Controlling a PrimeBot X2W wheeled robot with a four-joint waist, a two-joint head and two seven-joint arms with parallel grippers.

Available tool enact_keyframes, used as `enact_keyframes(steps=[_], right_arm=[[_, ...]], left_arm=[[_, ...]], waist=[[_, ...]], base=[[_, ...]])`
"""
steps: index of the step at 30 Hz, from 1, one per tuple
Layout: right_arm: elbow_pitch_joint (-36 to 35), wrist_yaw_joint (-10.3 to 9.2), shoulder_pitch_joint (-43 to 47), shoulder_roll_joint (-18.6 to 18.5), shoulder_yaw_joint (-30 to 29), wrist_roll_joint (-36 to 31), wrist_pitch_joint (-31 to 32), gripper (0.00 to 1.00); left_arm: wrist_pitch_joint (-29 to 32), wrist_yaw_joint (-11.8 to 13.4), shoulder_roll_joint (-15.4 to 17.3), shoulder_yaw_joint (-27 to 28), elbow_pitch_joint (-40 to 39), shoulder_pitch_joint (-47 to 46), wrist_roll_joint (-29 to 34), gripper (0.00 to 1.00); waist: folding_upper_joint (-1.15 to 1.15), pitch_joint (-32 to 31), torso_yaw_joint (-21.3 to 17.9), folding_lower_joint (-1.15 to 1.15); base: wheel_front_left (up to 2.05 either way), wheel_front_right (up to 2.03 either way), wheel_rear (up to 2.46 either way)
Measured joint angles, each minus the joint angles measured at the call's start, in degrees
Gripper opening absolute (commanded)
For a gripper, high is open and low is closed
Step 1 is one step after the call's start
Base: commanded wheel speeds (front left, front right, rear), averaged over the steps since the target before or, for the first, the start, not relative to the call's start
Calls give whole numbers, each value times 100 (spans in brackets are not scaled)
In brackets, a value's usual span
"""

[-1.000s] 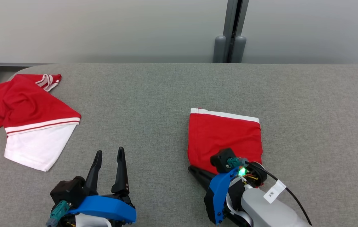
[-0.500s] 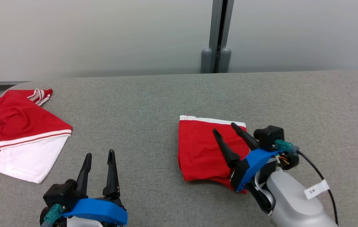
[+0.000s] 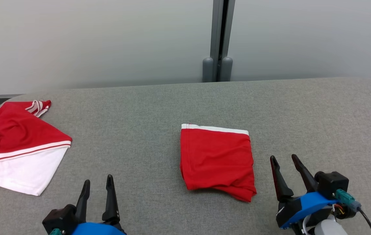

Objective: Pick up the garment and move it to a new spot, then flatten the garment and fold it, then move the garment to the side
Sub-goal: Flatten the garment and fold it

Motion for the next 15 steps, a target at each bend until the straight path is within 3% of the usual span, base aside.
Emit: enact_keyframes(steps=[15], right_arm=[[-778, 0, 479, 16, -57, -191, 298, 100]], left_arm=[[0, -151, -133, 224, 145, 159, 260, 100]], waist=[[0, -34, 13, 0]], base=[[0, 0, 0]])
